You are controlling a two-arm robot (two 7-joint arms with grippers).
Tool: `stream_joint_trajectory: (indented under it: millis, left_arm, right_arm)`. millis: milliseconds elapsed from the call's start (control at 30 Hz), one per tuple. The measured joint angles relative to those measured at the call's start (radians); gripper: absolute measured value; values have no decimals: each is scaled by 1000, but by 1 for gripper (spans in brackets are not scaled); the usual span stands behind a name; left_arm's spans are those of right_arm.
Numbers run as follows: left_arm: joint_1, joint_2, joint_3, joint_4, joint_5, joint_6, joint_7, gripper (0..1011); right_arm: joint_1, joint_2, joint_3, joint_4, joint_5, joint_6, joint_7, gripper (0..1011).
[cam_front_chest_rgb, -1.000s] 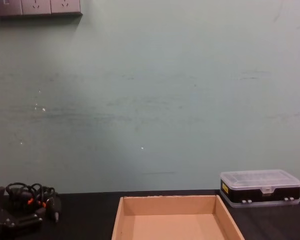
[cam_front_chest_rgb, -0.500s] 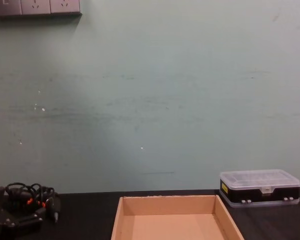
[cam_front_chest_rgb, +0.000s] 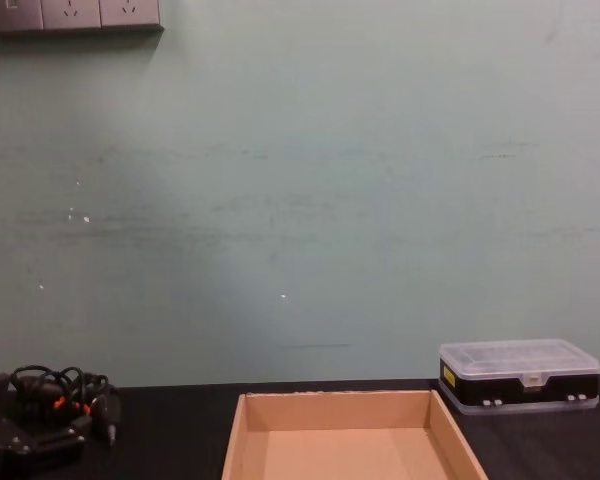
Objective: Use one hand to pick up the angle iron from the table and place it into the box.
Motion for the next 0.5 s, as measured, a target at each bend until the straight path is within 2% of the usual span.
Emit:
stream_joint_trajectory:
  millis: [167, 500]
  left_arm:
    - [0, 0, 0, 0, 0, 0, 0, 1011]
    - [0, 0, 0, 0, 0, 0, 0, 1011]
  right_arm:
    - [-1, 1, 1, -1, 1, -1, 0, 473]
    - [-1, 1, 1, -1, 1, -1, -1, 463]
